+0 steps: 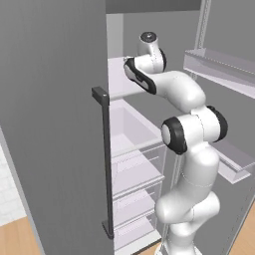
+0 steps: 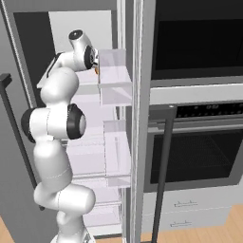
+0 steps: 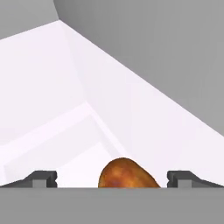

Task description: Place one lemon wedge and one chicken drumstick in each tupperware on the nearby counter, to pack two identical lunches.

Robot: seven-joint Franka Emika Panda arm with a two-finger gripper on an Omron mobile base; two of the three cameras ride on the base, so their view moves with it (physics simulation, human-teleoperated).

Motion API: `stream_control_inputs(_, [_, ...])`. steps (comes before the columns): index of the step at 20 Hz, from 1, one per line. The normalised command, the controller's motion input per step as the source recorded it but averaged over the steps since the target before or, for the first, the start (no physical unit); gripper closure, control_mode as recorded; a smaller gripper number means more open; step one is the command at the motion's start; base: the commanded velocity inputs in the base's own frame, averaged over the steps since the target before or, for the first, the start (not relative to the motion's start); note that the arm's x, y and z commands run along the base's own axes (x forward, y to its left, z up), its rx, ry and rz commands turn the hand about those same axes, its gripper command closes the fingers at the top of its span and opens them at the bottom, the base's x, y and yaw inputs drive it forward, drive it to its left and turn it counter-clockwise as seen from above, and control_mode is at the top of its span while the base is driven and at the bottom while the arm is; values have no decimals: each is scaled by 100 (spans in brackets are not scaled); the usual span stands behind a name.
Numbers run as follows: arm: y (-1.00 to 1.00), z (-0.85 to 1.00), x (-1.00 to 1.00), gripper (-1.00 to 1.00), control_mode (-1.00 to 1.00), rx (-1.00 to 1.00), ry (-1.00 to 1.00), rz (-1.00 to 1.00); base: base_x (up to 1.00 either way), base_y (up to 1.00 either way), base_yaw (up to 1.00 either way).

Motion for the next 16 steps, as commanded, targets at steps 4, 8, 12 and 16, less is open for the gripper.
stream_control_inputs(4, [-5, 0, -7, -100, -100, 0, 0, 1, 0, 0, 0])
stream_control_inputs(8, [-3, 0, -10, -100, -100, 0, 0, 4, 0, 0, 0])
stream_control_inputs(12, [-1, -2, 0, -100, -100, 0, 0, 4, 0, 0, 0])
stream_control_inputs(16, [-1, -19, 0, 100, -100, -2, 0, 3, 0, 0, 0])
